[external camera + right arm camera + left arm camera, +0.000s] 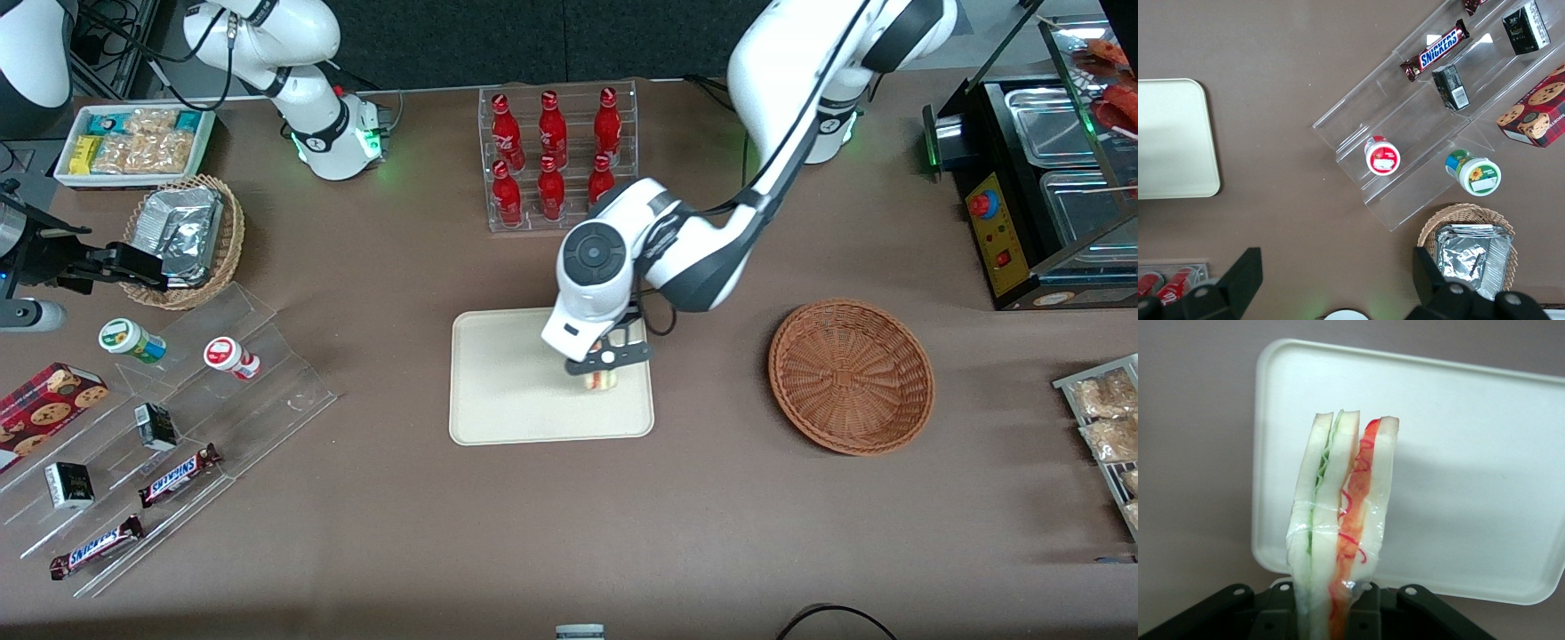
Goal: Place sandwich from basket to tray
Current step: 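Lift the sandwich and carry it over the cream tray, then lower the sandwich onto the tray and open the left gripper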
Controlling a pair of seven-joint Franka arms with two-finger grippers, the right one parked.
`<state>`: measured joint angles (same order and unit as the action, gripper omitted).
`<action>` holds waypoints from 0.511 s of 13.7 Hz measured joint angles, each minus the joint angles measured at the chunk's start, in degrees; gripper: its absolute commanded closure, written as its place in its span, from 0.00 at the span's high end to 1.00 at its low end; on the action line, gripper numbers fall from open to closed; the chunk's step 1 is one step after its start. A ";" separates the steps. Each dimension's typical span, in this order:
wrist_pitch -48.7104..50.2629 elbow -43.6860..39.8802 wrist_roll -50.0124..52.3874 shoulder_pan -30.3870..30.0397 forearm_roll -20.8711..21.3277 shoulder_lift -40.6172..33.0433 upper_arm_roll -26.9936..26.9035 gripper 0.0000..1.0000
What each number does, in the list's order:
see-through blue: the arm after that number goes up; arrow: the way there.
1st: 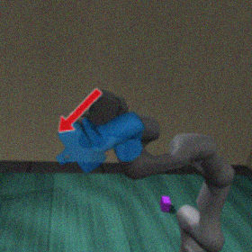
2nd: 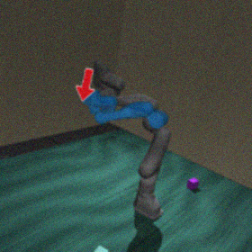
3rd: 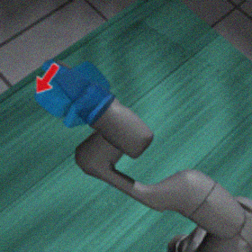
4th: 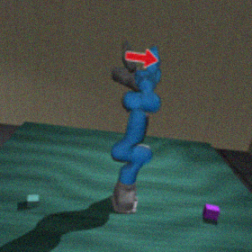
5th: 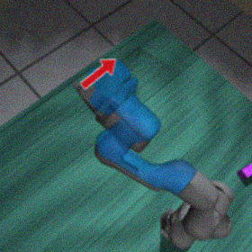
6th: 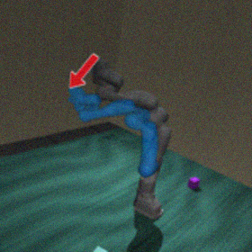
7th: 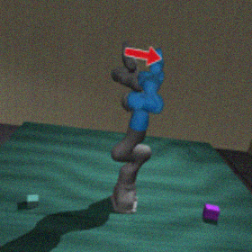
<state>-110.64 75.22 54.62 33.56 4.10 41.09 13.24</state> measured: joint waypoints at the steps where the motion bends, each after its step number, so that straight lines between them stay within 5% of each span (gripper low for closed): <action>1: -1.39 -0.28 -0.75 0.69 0.08 1.54 0.00 0.10; 7: -7.26 -6.76 -2.64 3.76 0.44 10.56 -0.22 0.11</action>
<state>-117.90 68.47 51.98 37.31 4.54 51.65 13.02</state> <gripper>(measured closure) 0.833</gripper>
